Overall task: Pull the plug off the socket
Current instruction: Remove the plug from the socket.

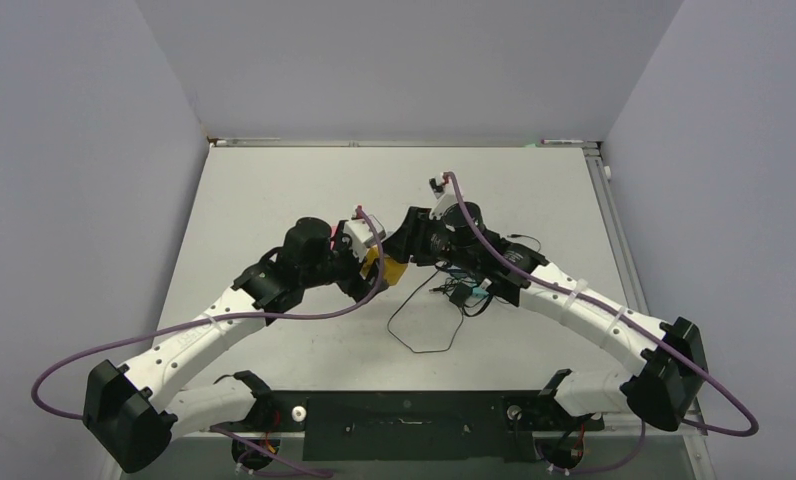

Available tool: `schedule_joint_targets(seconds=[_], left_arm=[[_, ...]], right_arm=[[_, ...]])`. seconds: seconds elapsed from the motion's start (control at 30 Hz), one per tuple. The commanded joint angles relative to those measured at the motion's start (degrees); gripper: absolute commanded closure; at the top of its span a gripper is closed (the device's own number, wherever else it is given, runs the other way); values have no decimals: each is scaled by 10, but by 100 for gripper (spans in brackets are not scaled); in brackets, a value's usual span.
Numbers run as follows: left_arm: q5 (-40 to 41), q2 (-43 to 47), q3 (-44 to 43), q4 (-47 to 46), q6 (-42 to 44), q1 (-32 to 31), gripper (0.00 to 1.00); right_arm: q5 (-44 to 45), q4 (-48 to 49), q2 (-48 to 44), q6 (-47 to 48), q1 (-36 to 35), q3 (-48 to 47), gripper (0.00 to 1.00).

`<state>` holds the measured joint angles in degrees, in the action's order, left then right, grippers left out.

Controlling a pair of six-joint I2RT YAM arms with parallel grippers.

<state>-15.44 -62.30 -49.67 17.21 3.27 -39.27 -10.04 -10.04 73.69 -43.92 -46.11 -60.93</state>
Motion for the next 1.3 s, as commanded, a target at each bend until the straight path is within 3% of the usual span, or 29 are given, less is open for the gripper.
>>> schedule_joint_targets(seconds=[0.0,0.17,0.67,0.87,1.1,1.27], left_arm=[[-12,12,-9,-34,9,6,100],[-34,17,-7,-44,-2,23,100],[-87,22,-2,-67,-26,66,100],[-78,24,-1,-67,-35,67,100],[-39,23,-4,-46,2,41,100],[-27,20,-5,-41,8,31,100]], right_arm=[[114,-29,4,19,-40,-33,95],[217,-76,22,43,-94,-72,95],[370,-151,59,75,-178,-140,95],[330,-132,47,69,-161,-131,95],[156,-66,18,41,-68,-81,95],[85,-45,11,26,-30,-52,95]])
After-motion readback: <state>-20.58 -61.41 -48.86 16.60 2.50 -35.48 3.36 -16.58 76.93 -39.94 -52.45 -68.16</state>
